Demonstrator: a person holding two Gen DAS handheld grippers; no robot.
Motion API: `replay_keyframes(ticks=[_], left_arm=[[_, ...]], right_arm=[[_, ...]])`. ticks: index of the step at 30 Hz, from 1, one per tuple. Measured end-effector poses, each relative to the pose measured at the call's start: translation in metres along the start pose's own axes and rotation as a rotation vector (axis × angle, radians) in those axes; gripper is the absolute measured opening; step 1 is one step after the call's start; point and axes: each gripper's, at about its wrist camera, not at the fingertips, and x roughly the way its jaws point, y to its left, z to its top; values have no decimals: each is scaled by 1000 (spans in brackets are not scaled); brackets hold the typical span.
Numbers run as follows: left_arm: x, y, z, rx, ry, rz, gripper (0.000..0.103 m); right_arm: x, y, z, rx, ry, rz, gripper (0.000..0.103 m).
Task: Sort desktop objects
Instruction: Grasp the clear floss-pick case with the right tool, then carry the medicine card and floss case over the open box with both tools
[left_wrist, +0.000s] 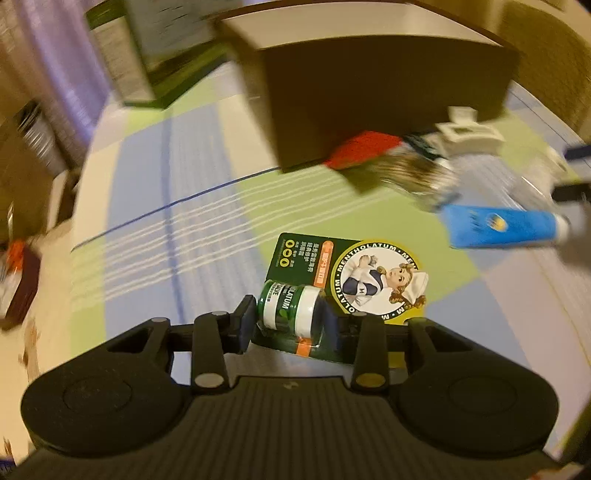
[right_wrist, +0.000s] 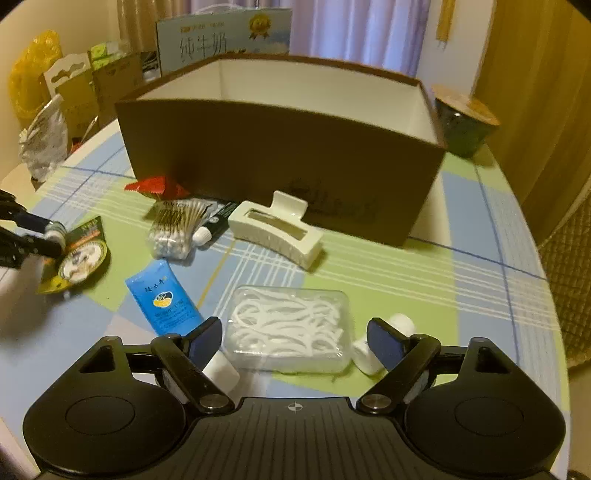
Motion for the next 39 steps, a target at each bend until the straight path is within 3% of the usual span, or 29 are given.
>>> replay_keyframes(ticks=[13, 19, 22, 23, 33, 39], left_arm=[[-1, 4, -2, -77, 26, 63, 33], [4, -2, 0, -58, 31, 65, 45], [8, -3, 1, -47, 35, 52, 42], [8, -3, 2, -43, 36, 50, 33], [-1, -10, 10, -20, 51, 64, 30], [-22, -10, 21, -34, 3, 62, 29]], right_arm=[[38, -2, 2, 59, 114, 6, 85], [37, -2, -1, 50, 109, 7, 83], [35, -2, -3, 57, 108, 9, 83], [34, -3, -3, 59, 106, 10, 83], [16, -10, -3, 108, 59, 38, 83], [8, -15, 0, 146, 48, 59, 83]])
